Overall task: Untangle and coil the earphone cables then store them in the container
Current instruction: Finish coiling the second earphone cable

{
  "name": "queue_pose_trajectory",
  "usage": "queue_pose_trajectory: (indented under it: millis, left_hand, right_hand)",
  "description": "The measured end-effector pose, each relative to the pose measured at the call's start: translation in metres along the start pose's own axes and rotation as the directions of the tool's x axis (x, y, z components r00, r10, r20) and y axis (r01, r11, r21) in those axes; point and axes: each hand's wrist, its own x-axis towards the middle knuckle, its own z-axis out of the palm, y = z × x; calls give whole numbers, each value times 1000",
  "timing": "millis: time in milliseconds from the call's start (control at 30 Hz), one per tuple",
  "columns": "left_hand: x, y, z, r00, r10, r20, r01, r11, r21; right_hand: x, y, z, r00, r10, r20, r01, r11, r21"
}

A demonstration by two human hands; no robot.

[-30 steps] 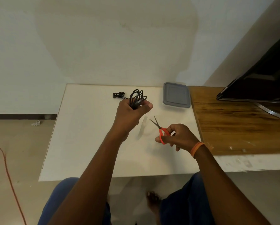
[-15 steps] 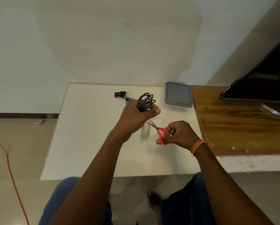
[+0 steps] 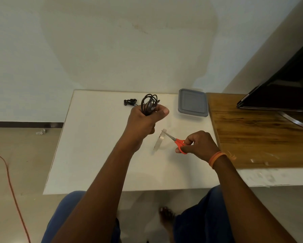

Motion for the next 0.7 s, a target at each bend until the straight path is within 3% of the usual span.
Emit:
queue_pose_trajectory:
  millis: [133,367,467,567,700]
  left_hand:
    - [3,0,-6,995,-16,-97,11,998,-54]
    - [2,-4,-4,991,-23,-132,18,999,-39]
    - [1,-6,0,989,-27,-144,24,999,-26]
    - [1,-8,1,988,-33,-154,32,999,-8]
    - [2,-9,1,985,-29,-169,27,1000,-16]
  right_hand:
    - [3,20,-8,995,69,-78,-68,998,20]
    - [15,52,-17,937,331,-109,-344,929,-137]
    - [21,53,-7,902,398,-169,-431,858,-279]
    - [21,49,-6,874,405,-269,-481,802,-355]
    - [24,46,-8,881,397,-256,-471,782,-407]
